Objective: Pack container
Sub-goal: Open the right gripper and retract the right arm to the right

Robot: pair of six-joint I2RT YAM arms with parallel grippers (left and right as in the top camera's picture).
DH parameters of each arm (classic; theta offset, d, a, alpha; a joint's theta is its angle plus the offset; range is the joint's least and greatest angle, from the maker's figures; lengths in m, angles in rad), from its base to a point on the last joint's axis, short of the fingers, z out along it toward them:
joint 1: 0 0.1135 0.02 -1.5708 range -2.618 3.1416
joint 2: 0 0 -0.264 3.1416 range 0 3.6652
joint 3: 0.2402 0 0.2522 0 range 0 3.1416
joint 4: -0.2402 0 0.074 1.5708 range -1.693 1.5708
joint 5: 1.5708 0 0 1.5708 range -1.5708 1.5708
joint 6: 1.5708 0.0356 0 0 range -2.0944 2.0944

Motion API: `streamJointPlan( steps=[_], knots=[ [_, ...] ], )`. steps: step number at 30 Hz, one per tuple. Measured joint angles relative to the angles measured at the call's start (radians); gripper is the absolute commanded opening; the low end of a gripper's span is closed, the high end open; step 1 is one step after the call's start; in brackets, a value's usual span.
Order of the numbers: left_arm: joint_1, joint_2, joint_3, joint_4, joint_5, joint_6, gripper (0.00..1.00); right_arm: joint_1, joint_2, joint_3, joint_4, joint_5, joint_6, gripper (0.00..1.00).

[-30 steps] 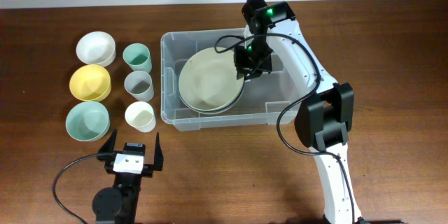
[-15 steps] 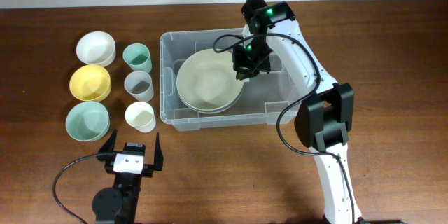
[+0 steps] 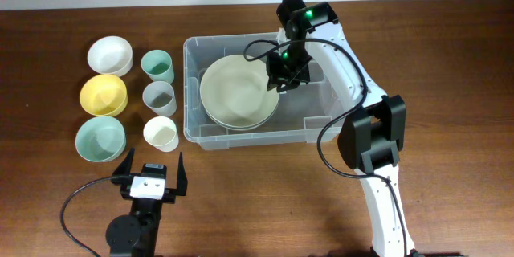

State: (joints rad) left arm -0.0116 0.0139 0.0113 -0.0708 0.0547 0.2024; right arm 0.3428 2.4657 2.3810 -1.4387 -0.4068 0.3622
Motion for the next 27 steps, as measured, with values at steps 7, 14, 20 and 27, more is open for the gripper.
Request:
streamJointPlan(
  steps=[7,14,20,27],
  knots=[
    [0.0,0.0,0.0,0.0,0.0,0.0,1.0,0.0,0.0,0.0,0.0,0.013,-0.001,0.21],
    [0.0,0.0,0.0,0.0,0.0,0.0,1.0,-0.023,0.0,0.103,-0.072,0.016,-0.034,0.58],
    [0.0,0.0,0.0,0.0,0.0,0.0,1.0,-0.116,-0.001,0.409,-0.239,0.016,-0.089,0.99],
    [0.0,0.0,0.0,0.0,0.0,0.0,1.0,-0.278,-0.093,0.573,-0.254,0.03,-0.105,0.99]
  ],
)
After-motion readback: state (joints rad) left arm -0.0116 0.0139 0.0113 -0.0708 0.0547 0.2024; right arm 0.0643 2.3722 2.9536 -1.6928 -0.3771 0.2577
